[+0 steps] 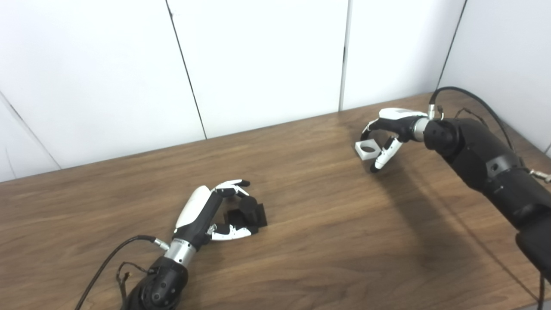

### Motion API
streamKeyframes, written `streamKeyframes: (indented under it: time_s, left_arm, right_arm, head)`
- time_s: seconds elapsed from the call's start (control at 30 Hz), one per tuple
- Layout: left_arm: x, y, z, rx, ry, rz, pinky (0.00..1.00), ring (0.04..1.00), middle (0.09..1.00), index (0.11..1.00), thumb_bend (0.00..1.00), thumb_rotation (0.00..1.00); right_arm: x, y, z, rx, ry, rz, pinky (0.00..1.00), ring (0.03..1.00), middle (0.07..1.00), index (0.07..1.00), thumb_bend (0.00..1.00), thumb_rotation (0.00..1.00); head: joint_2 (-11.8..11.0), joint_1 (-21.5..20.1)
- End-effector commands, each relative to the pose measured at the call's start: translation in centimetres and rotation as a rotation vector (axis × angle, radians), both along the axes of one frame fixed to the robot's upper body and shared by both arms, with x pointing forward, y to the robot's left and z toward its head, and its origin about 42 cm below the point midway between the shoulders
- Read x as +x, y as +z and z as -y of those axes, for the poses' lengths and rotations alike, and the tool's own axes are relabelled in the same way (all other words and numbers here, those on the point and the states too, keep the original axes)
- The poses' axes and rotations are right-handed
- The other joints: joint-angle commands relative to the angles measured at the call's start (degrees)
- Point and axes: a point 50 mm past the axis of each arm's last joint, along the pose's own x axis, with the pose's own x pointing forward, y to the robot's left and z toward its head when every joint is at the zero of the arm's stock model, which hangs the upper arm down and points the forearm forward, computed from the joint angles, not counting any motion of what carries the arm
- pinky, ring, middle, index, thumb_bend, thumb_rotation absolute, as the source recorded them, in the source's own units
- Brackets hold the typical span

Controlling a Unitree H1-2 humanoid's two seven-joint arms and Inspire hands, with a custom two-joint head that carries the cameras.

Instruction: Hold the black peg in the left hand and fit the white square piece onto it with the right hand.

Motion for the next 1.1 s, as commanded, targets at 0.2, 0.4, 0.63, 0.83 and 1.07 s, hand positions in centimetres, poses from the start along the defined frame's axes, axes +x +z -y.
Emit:
streamKeyframes:
  time_s: [0.2,0.4,0.63,0.83,1.07]
  left_arm:
    - [-1.6,-2.3,-1.0,0.035,0.008,-0.084,0.77,0.858,0.823,0.490,0.52,0.07]
    - [-1.6,-2.3,-1.1,0.036,0.011,-0.083,0.76,0.854,0.820,0.490,0.52,0.07]
    - [-1.7,-2.1,-1.3,0.039,0.014,-0.087,0.77,0.860,0.826,0.491,0.52,0.07]
    - [-1.6,-2.1,-1.2,0.043,0.015,-0.082,0.76,0.857,0.826,0.491,0.52,0.07]
    - [-1.7,-2.1,-1.3,0.042,0.017,-0.091,0.77,0.858,0.826,0.491,0.52,0.07]
  right_arm:
    - [0.8,1.9,-0.1,-0.015,0.027,0.088,0.97,0.960,0.916,0.763,0.79,0.31]
    - [0.9,1.8,0.3,-0.044,0.023,0.102,0.92,0.938,0.892,0.724,0.71,0.26]
    - [0.7,2.0,1.2,-0.038,0.025,0.124,0.90,0.912,0.859,0.669,0.66,0.24]
    - [0.4,2.0,1.8,-0.030,0.035,0.180,0.87,0.877,0.813,0.523,0.54,0.17]
    - [0.2,2.1,1.9,-0.049,0.067,0.243,0.85,0.850,0.773,0.489,0.51,0.14]
  head:
    - [0.21,0.20]
    - [0.26,0.28]
    - [0.44,0.25]
    - [0.56,0.33]
    - [0.68,0.37]
